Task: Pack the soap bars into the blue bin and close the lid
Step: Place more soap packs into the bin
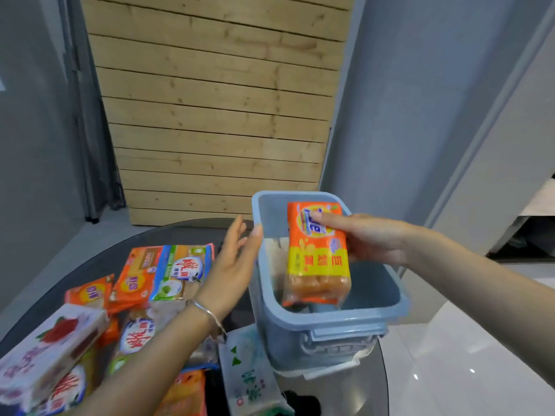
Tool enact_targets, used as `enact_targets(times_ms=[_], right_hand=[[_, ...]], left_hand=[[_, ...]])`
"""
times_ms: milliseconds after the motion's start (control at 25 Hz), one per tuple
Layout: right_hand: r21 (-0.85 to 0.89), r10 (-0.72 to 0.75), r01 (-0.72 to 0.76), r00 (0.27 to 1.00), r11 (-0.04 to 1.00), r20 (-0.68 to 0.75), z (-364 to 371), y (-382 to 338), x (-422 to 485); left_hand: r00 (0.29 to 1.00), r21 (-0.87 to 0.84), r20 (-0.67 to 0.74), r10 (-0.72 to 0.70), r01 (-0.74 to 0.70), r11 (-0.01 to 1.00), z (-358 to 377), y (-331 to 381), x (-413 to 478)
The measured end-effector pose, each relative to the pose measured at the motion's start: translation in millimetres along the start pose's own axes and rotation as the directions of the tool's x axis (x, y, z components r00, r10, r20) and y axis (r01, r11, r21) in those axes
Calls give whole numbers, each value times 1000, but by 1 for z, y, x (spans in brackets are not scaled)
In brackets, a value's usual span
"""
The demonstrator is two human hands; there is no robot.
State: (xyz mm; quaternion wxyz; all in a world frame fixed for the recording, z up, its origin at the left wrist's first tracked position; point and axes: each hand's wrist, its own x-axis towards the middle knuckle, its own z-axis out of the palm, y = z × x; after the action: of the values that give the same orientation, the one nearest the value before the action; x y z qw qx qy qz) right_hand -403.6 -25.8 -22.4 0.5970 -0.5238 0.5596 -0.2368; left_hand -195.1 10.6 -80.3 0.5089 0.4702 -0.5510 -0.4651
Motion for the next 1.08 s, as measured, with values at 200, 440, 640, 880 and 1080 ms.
enact_targets(times_ms=[200, 440, 640, 880, 1080], right_hand=[[-117, 218, -203, 965, 972, 143, -2, 19, 21], [-242, 438, -375, 842, 895, 315, 9, 26, 37], [-100, 451, -443, 837, 891, 311, 19, 38, 39], [43, 372, -382, 916, 923, 149, 38, 54, 30], [-344, 394, -310, 894, 886, 211, 35, 49, 18]], left_hand=[[990, -90, 125, -66, 77, 993, 4, -31, 10], [985, -126, 161, -68, 89, 988, 7, -31, 5], [977, -74, 182, -115, 130, 989, 8, -26, 1], [972, -92, 191, -133, 153, 984, 10, -19, -2], [971, -88, 198, -133, 153, 984, 8, -16, -5]])
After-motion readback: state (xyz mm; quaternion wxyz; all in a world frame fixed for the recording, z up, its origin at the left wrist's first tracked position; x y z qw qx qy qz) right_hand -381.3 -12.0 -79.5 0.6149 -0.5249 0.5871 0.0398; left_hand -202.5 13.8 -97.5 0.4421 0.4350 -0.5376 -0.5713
